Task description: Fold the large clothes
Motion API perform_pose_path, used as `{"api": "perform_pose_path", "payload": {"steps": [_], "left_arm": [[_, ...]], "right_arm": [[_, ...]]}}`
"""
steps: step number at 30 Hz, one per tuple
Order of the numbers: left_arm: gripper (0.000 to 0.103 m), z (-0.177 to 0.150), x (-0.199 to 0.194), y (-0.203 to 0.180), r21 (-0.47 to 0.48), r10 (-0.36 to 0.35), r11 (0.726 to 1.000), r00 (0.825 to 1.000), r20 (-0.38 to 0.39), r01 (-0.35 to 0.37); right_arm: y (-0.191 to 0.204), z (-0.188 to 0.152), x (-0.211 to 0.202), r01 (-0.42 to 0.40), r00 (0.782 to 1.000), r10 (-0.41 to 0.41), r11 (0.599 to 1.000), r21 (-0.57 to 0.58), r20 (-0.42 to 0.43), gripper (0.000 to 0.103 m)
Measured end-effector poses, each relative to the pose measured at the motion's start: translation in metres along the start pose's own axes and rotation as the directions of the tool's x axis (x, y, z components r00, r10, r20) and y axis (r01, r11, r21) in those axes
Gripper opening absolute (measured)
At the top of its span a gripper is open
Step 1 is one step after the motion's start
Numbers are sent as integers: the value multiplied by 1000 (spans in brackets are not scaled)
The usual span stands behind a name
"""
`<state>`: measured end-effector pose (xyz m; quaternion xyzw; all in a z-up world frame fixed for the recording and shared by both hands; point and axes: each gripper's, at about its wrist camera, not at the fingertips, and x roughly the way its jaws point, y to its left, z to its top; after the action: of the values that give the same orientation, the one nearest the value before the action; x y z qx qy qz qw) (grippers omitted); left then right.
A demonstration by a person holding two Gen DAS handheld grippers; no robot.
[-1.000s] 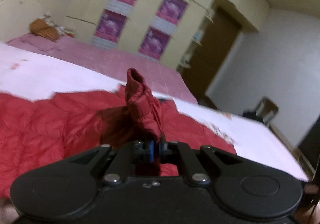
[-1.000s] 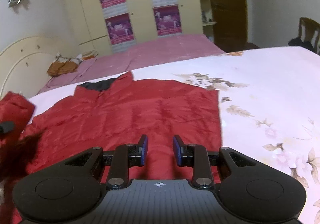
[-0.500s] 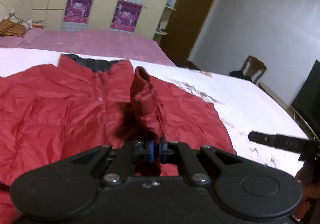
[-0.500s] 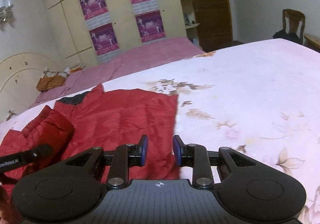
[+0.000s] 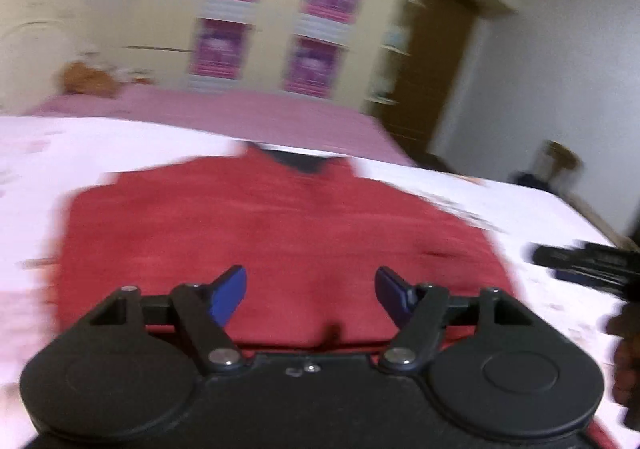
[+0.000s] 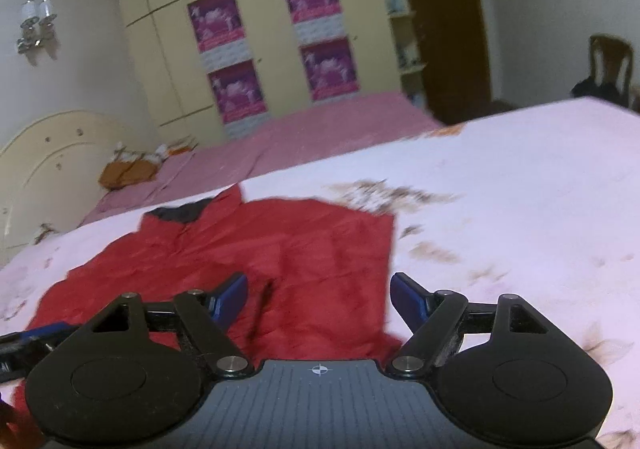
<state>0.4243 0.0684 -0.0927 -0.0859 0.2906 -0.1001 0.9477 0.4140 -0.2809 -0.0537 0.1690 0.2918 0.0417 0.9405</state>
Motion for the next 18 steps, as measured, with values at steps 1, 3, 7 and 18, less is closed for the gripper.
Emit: {"api": "perform_pose_path", "payload": {"steps": [1,3,7,18], "left_arm": [[56,1,-4,18,-23,40,999,999,3,-40],[51,3,-8,49,-63,96,994,995,16,-94],[49,11,-2,82,-82,125,989,992,13,-124],[44,1,15,76,14,9,1000,999,-35,-9]], "right_arm": [[4,-1,5,-10,1000,10,1000,4,-21,61],[12,-3,19,-31,996,33,999,18,-80,39],[21,-10,44,-61,984,76,993,101,-158,39],[38,1,26,-51,996,51,999,4,-67,17]]}}
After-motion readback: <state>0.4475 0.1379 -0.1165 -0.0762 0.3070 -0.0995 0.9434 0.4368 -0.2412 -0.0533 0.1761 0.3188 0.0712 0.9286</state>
